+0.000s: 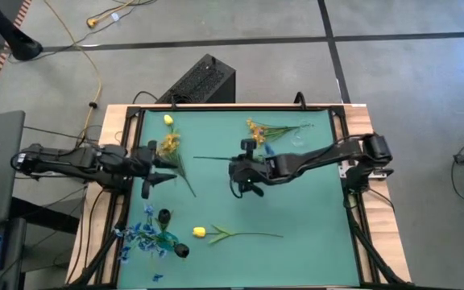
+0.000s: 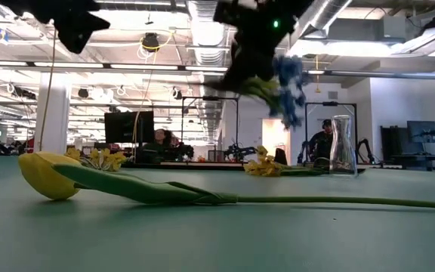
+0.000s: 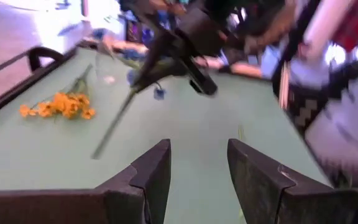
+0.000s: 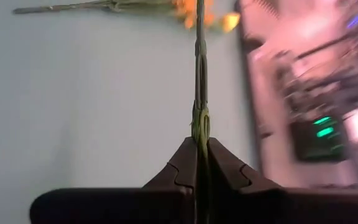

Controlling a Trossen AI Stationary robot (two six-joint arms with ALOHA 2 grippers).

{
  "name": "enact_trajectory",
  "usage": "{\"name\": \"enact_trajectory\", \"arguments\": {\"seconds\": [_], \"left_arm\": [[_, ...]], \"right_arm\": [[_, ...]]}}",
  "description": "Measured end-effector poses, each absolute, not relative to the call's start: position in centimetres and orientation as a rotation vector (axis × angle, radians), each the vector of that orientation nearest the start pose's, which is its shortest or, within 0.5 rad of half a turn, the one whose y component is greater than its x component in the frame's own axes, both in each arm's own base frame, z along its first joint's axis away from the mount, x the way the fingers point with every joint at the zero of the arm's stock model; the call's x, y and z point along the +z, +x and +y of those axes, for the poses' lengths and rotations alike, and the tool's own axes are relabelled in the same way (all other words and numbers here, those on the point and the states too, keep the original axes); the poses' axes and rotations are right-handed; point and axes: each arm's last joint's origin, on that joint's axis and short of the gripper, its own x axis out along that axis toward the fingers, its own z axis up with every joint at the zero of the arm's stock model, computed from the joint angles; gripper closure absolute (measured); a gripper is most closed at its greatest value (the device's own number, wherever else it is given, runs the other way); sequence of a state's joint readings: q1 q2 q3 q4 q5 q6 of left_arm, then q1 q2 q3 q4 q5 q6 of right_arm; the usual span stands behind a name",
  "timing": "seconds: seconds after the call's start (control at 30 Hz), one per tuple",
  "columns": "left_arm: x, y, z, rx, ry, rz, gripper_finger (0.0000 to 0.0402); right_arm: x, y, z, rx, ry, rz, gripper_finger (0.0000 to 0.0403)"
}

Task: Sort flowers into vase by color
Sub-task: Put the blue flowers into the blue flower vase

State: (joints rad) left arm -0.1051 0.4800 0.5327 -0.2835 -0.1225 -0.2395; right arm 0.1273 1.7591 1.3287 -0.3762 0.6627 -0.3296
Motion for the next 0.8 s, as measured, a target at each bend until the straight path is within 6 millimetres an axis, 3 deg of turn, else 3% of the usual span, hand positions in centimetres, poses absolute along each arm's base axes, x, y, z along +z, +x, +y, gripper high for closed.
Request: {"name": "enact_trajectory", "arguments": {"seconds": [0.2, 0.43, 0.8], "left_arm": [[27.5, 12.3, -0.5, 0.210, -0.433, 0.196, 0.0255], [26.8, 13.7, -0.7, 0.238, -0.590, 0.243, 0.0255], [25.5, 16.8, 0.9, 0.178, -0.584, 0.334, 0.0255]], "right_arm": [[26.5, 38.0, 4.3, -0.327, -0.927, 0.808, 0.0359], [24.7, 39.0, 4.4, -0.169, -1.309, 0.920, 0.0358], [24.2, 41.3, 4.9, -0.071, -1.508, 0.748, 0.0358]]}}
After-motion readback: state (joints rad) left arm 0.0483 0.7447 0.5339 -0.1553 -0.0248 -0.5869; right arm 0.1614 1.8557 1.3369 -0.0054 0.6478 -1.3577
